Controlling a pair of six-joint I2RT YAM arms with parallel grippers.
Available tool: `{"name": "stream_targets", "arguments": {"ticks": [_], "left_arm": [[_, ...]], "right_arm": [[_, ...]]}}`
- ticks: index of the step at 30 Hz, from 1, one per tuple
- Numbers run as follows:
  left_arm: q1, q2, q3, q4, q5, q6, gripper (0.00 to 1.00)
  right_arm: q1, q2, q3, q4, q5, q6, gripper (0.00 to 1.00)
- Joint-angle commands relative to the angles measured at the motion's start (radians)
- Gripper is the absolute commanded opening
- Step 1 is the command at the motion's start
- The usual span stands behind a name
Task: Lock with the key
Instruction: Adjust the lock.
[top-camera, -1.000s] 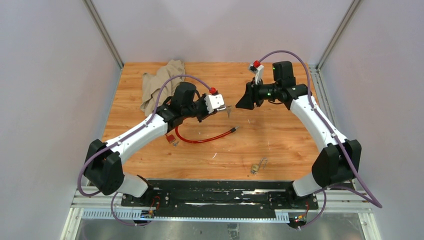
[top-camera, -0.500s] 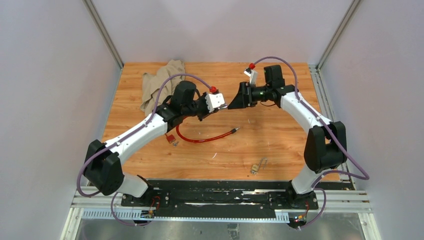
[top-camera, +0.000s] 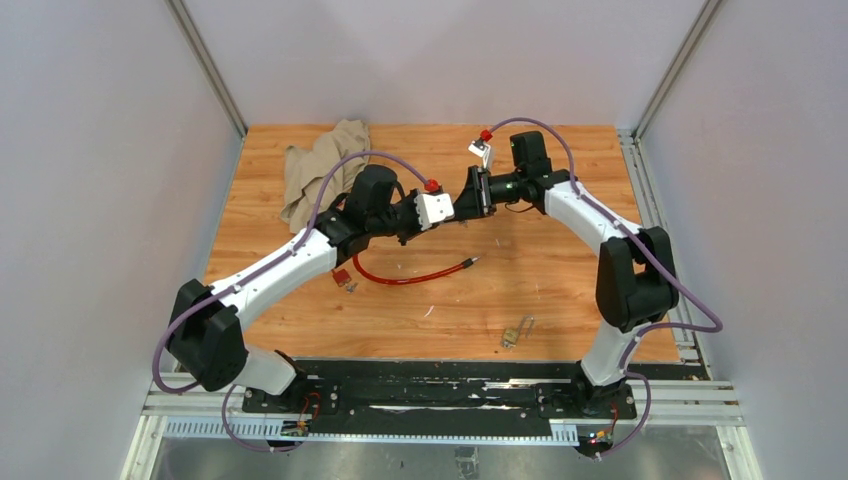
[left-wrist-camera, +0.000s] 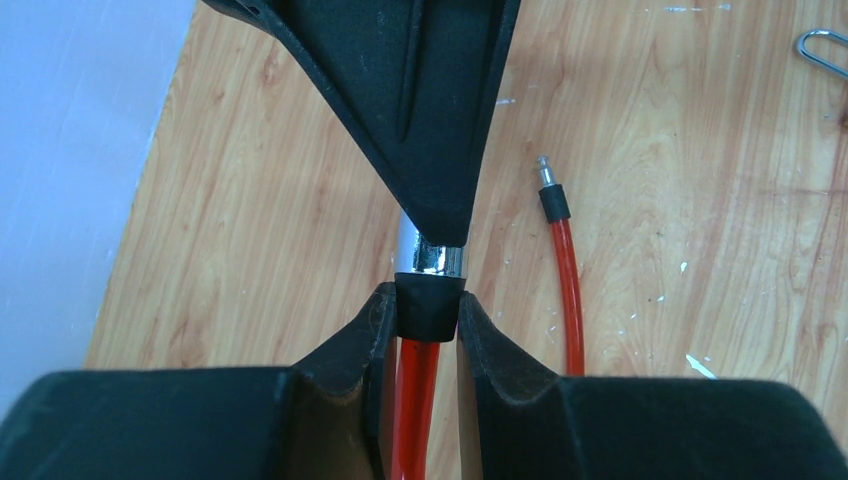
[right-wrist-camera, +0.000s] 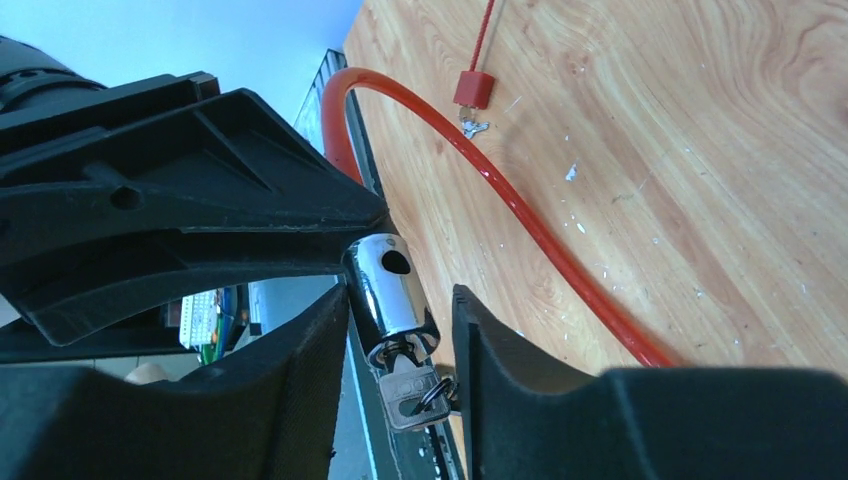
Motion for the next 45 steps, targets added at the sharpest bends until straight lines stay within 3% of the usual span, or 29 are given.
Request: {"name": "stream_targets", "arguments": {"ticks": [1,7,10,18,24,34,42,45], "left_arm": [[-0.008,-0.021,0.001,0.012,-0.008,0.009,0.00],[-0.008,-0.018,-0.002,0.012,0.005,-0.020,0.01],[-0.008,-0.008,0.021,-0.034,0.046,-0.036,0.12],[0.035,0.041,0.144,-0.256,0.295,-0.058,0.62],[0.076,0.090,0.217,-0.286,0.319,-0.116,0.76],[0.098,0.231,0.392,-0.346,0.444,-0.225,0.77],[0.098,0.364,0.557,-0.451,0.518,-0.260,0.62],[0.097,0.397,0.587,-0.470,0.536,-0.273,0.50]], "right_arm": [[0.021,0.012,0.031,0.021,-0.078,-0.014,0.36],[0.020,-0.012,0.047,-0.013,-0.108,-0.136,0.02],[0.020,-0.033,0.072,-0.080,-0.106,-0.288,0.01],[0.021,-0.152,0.047,-0.233,0.013,-0.864,0.01],[0.025,-0.224,-0.007,-0.203,0.115,-1.096,0.01],[0.050,-0.330,-0.078,-0.196,0.185,-1.315,0.01],[0.071,-0.358,-0.124,-0.196,0.215,-1.410,0.01],[0.073,-0.361,-0.126,-0.185,0.225,-1.392,0.01]]}}
